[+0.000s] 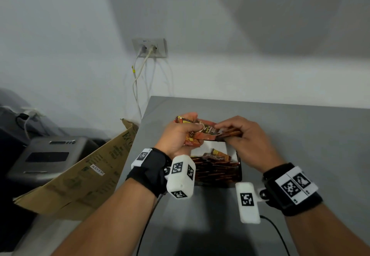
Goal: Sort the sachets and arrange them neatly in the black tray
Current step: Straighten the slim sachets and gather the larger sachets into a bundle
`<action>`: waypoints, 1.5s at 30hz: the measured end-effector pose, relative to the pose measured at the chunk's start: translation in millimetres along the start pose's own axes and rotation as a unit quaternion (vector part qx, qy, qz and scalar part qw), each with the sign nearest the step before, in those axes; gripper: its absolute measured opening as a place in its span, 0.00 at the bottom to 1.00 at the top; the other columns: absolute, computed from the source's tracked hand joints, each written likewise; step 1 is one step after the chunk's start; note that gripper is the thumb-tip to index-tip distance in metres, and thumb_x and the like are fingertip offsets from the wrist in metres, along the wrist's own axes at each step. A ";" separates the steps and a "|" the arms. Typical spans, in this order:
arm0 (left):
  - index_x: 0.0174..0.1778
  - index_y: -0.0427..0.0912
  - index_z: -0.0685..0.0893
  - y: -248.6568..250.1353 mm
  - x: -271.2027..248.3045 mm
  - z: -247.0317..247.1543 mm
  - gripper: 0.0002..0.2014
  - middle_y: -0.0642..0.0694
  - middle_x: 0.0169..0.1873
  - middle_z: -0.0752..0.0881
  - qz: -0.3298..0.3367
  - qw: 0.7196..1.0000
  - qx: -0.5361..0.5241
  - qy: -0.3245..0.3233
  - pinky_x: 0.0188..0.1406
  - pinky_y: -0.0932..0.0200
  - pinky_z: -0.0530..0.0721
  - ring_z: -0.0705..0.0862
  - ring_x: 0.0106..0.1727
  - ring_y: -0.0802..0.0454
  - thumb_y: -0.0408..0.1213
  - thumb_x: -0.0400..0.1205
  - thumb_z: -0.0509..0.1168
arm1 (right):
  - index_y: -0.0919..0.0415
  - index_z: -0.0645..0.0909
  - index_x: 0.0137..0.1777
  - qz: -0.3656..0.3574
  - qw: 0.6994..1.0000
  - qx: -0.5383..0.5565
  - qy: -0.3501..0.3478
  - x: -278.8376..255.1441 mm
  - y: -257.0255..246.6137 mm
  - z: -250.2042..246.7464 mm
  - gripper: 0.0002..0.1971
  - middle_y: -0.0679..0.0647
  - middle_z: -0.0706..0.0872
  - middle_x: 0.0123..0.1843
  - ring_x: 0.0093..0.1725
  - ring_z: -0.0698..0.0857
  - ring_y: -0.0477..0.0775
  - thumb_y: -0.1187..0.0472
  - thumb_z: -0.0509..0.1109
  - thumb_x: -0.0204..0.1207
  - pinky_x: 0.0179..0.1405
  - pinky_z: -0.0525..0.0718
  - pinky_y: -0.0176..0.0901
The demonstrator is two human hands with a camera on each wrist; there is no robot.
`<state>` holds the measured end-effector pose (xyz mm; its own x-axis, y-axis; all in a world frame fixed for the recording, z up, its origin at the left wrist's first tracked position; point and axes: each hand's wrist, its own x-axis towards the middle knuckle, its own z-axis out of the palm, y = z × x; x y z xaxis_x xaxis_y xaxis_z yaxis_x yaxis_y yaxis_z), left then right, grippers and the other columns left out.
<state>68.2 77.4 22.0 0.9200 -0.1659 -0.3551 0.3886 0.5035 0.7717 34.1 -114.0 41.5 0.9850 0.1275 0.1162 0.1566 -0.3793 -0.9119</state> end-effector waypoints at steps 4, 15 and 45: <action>0.59 0.44 0.81 3.8 3.2 0.5 0.25 0.34 0.50 0.85 0.090 0.996 -0.009 0.023 0.36 0.50 0.84 0.88 0.47 0.34 0.17 0.70 0.72 | 0.55 0.86 0.46 0.093 0.953 0.283 0.056 4.8 5.4 -9.0 0.17 0.56 0.91 0.41 0.42 0.89 0.55 0.80 0.67 0.77 0.44 0.87 0.49; 0.60 0.41 0.79 -13.5 -4.2 15.7 0.20 0.30 0.52 0.85 0.057 0.998 -0.014 -0.020 0.30 0.52 0.85 0.86 0.38 0.40 0.15 0.79 0.62 | 0.60 0.75 0.61 0.181 0.918 0.340 0.095 23.2 -3.6 20.4 0.11 0.67 0.87 0.59 0.57 0.88 0.66 0.74 0.64 0.84 0.62 0.86 0.65; 0.51 0.38 0.84 -0.9 -3.5 -4.4 0.15 0.35 0.41 0.86 -0.116 0.990 -0.078 -0.030 0.33 0.56 0.87 0.84 0.31 0.47 0.26 0.68 0.65 | 0.44 0.78 0.47 0.002 0.996 -0.038 -0.076 12.8 -15.1 -6.9 0.14 0.62 0.87 0.45 0.45 0.85 0.67 0.68 0.69 0.82 0.50 0.85 0.66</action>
<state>64.4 81.2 20.3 0.8097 -0.3401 -0.4782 0.5821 0.5693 0.5806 44.8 -113.0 59.5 0.9642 0.2608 0.0475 0.1645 -0.4482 -0.8787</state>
